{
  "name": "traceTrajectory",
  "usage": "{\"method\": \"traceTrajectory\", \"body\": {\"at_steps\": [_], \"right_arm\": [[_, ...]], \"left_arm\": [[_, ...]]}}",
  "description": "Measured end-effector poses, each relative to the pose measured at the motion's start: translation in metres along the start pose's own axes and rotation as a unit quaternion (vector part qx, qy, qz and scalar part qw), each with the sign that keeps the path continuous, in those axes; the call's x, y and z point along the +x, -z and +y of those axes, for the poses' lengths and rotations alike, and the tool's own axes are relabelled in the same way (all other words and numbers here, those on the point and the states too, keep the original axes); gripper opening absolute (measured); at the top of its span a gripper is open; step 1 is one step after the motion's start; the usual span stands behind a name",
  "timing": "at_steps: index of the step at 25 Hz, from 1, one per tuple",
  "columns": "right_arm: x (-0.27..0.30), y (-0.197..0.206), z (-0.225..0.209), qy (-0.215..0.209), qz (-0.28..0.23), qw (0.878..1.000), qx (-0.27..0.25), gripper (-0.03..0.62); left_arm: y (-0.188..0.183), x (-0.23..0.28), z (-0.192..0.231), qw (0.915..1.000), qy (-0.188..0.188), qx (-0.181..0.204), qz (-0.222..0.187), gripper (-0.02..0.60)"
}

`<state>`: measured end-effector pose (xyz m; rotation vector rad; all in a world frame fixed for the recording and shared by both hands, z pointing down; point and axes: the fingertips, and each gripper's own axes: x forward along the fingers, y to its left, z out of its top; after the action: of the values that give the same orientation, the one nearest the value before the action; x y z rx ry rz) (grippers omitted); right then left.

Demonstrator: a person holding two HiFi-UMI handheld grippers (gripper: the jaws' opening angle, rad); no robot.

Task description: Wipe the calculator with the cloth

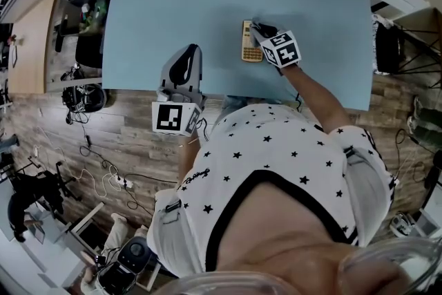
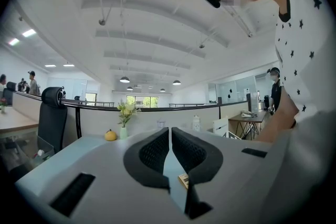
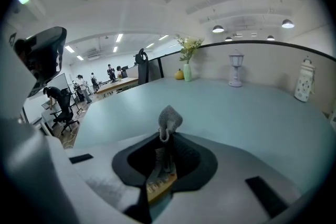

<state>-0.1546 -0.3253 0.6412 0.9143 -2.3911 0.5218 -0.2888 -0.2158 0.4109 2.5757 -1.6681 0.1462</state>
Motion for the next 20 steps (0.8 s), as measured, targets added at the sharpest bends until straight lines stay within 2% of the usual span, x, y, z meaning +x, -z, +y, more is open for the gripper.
{"method": "traceTrajectory", "body": {"at_steps": [4,9,20], "right_arm": [[0.012,-0.002,0.027,-0.031,0.005,0.999,-0.018,0.055],[0.019,0.005,0.046,-0.050,0.018,0.998,-0.032,0.055],[0.015,0.011,0.035,-0.029,0.025,0.999,-0.032,0.055]], "left_arm": [[-0.001,-0.005,0.006,0.9999,-0.011,0.001,-0.002,0.040],[-0.001,-0.013,0.012,0.9996,-0.027,0.000,-0.002,0.040],[0.000,-0.012,0.012,0.9999,-0.017,-0.002,-0.002,0.040]]}}
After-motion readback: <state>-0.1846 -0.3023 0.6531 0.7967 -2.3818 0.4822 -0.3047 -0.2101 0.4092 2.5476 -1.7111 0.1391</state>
